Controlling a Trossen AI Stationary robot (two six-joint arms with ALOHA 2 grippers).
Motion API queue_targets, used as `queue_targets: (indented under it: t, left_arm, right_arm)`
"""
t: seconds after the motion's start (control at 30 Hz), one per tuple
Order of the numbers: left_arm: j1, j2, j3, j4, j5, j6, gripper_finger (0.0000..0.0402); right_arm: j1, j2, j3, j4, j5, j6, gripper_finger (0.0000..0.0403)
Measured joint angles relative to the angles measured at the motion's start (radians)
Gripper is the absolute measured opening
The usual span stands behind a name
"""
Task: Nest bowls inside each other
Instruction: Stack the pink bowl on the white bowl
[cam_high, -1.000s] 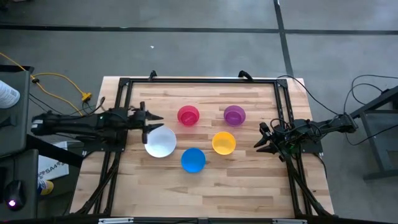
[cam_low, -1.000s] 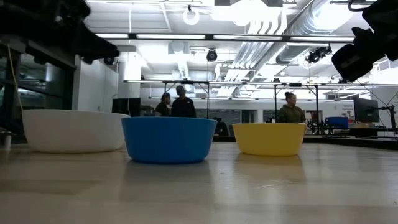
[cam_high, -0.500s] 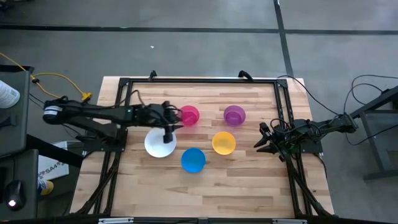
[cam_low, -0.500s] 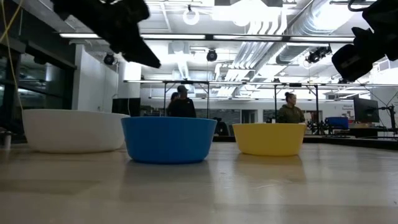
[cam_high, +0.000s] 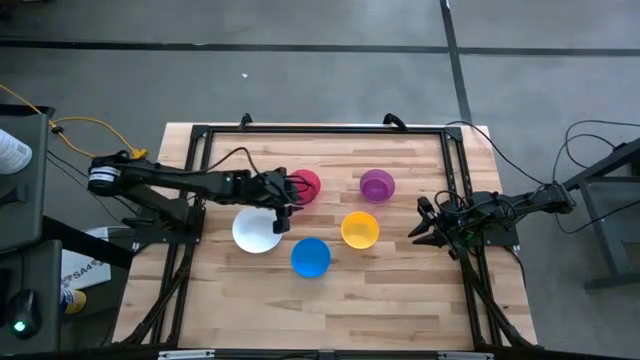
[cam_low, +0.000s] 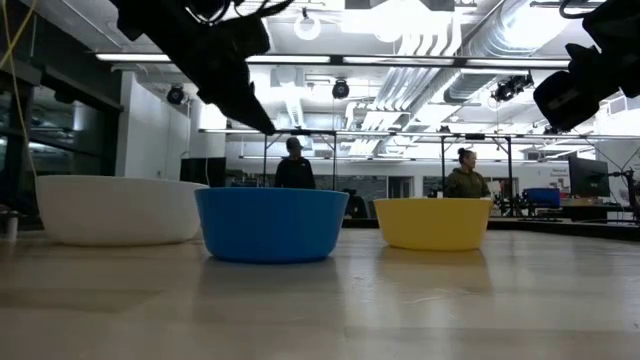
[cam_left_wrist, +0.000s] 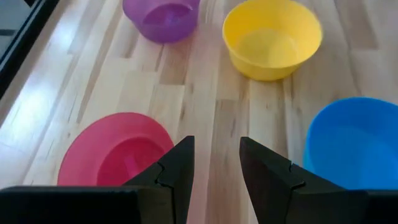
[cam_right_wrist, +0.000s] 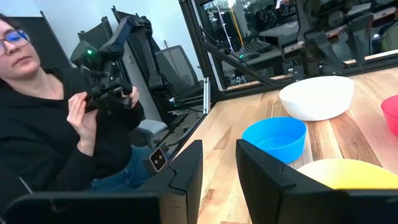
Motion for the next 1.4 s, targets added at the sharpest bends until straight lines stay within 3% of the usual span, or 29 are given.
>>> queue_targets:
  t: [0.13, 0.33, 0.5, 0.73, 1.0, 1.13, 1.4]
  left_arm:
    - [0.0, 0.047, 0.064, -0.091, -0.028, 0.0, 0.0127]
    - [0.003, 0.177, 0.264, -0.362, -0.08, 0.012, 0.0127]
    - [0.052, 0.275, 0.381, -0.48, -0.017, 0.075, 0.0127]
    - [0.14, 0.301, 0.386, -0.477, 0.184, 0.192, 0.0127]
    - [0.217, 0.309, 0.386, -0.5, 0.238, 0.295, 0.0127]
    - [0.244, 0.336, 0.368, -0.48, 0.301, 0.299, 0.0127]
    - [0.258, 0.341, 0.281, -0.404, 0.325, 0.29, 0.0127]
  right_arm:
    - [0.0, 0.0, 0.0, 0.0, 0.0, 0.0, 0.0091]
    - [0.0, 0.0, 0.0, 0.0, 0.0, 0.0, 0.0091]
    - [0.0, 0.0, 0.0, 0.0, 0.0, 0.0, 0.0091]
    - [0.0, 0.0, 0.0, 0.0, 0.0, 0.0, 0.0091]
    - [0.0, 0.0, 0.0, 0.0, 0.0, 0.0, 0.0091]
    - [0.0, 0.0, 0.0, 0.0, 0.0, 0.0, 0.0091]
    - [0.0, 0.0, 0.0, 0.0, 0.0, 0.0, 0.0091]
